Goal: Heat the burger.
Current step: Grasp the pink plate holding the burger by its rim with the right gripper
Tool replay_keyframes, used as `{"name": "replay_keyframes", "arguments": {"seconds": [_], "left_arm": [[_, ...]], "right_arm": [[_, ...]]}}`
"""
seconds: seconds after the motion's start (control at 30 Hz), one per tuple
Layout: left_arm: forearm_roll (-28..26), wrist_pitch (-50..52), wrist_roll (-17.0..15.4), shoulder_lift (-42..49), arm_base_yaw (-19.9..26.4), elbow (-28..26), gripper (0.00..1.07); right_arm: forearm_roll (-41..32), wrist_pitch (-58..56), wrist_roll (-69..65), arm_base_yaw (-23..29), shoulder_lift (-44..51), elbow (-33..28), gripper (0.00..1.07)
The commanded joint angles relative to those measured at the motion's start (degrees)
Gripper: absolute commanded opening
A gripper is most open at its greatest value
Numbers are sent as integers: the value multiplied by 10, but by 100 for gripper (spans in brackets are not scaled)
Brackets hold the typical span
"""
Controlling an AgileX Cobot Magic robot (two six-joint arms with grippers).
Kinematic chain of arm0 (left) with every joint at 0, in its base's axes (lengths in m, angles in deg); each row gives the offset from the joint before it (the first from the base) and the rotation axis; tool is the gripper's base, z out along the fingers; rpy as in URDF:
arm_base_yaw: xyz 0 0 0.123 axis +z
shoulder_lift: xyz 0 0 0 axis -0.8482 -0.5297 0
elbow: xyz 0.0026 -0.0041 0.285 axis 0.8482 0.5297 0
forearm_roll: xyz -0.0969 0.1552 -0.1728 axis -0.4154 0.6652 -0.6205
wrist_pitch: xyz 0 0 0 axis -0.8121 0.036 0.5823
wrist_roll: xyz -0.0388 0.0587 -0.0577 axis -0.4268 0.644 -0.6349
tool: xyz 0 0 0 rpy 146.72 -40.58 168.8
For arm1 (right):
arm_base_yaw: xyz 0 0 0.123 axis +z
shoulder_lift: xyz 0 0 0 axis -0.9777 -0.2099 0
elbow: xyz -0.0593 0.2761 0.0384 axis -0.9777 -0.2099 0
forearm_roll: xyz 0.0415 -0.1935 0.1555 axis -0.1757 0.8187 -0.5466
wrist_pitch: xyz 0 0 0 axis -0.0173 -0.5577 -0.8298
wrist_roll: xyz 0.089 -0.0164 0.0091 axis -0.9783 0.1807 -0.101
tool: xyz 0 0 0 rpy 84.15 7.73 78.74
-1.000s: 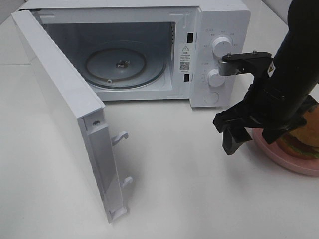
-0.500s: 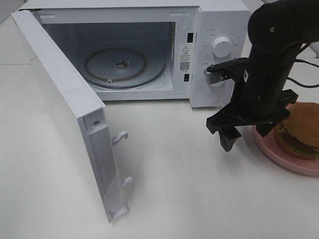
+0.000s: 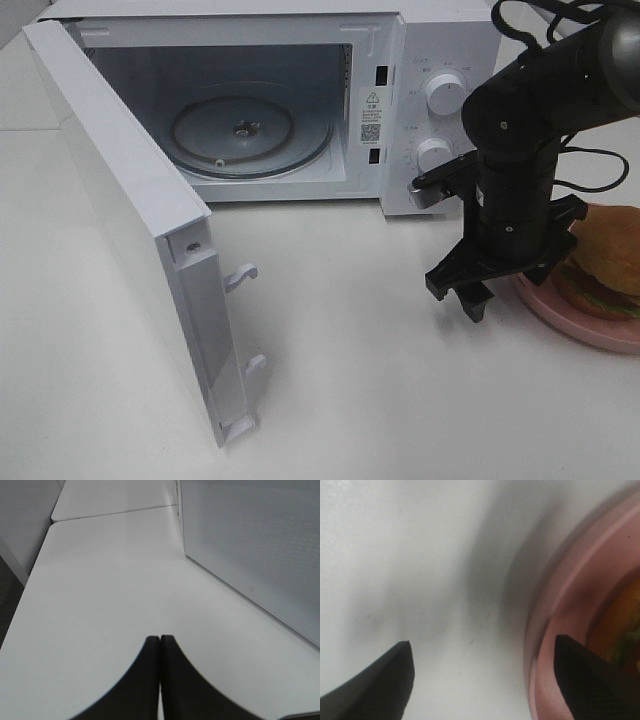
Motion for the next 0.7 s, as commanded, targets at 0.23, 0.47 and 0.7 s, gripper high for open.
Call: {"name": "replay_keyframes", "arguments": {"seconds": [0.23,0.47,0.7], "left_arm": [[-3,1,-1,11,-1,2,0],[-3,1,-1,11,-1,2,0],[-3,1,-1,11,-1,2,0]], "right_arm": [[15,7,-7,-5,-30,1,74],[13,10,-7,-15,-52,1,73],[9,10,-2,-15,-55,1,58]]}}
